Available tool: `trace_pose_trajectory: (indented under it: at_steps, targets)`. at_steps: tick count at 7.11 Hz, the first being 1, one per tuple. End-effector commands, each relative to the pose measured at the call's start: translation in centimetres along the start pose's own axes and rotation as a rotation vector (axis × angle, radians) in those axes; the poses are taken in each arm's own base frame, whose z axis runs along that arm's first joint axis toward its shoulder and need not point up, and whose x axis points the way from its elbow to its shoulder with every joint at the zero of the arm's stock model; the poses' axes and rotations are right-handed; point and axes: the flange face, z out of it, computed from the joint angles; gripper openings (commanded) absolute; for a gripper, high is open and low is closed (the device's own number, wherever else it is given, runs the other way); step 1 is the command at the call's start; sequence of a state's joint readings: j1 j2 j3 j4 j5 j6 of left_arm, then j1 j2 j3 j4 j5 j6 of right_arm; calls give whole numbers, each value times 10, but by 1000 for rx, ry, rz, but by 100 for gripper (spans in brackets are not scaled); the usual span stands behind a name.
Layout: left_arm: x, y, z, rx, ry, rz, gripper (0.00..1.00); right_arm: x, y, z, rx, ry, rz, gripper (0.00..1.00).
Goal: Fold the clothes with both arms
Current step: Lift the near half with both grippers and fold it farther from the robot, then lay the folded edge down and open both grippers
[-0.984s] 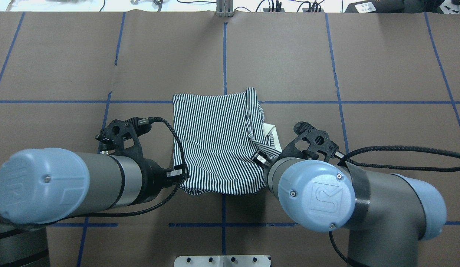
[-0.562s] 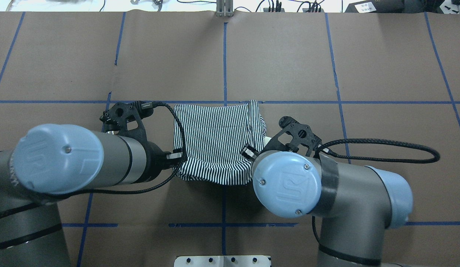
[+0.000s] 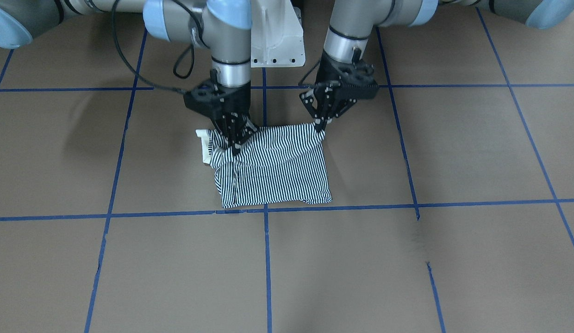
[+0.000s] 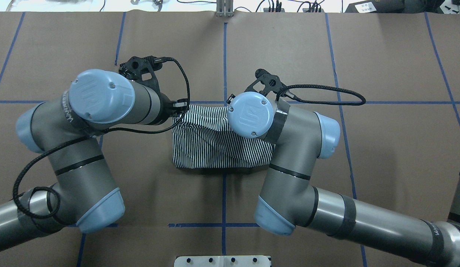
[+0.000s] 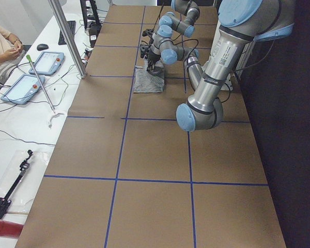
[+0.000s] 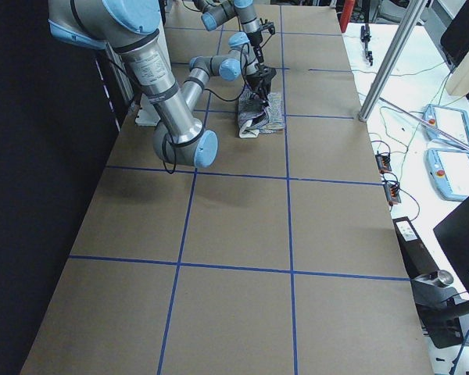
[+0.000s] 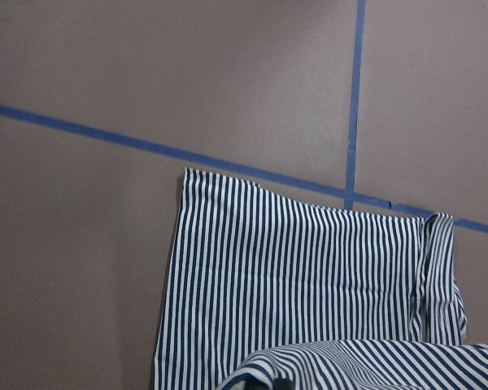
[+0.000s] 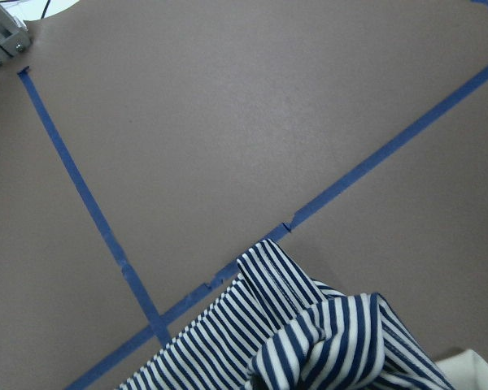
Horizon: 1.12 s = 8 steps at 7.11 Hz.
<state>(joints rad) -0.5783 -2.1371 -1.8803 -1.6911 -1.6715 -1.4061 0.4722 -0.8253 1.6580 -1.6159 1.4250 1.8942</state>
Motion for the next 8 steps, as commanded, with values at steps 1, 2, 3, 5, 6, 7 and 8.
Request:
trace_pose_trajectory:
  at_steps: [1, 2, 3, 5, 6, 7, 8]
  targets:
    - [-12, -24, 63, 24, -10, 17, 0, -9, -7, 46, 18, 7, -6, 0]
    - [-17, -28, 78, 27, -13, 24, 0, -9, -7, 52, 22, 14, -12, 0]
    - [-19, -29, 87, 26, -21, 25, 0, -11, -7, 58, 26, 24, -17, 0]
    - [-20, -31, 98, 24, -38, 45, 0, -18, -3, 70, 23, 11, -36, 0]
    - [-20, -32, 97, 26, -29, 59, 0, -19, -10, 71, 27, 9, -101, 30]
    - [-22, -35, 97, 29, -32, 134, 99, -21, -12, 68, 22, 6, -177, 99]
    - [-28, -53, 86, 47, -30, 202, 100, -23, -16, 64, -5, 6, -190, 100]
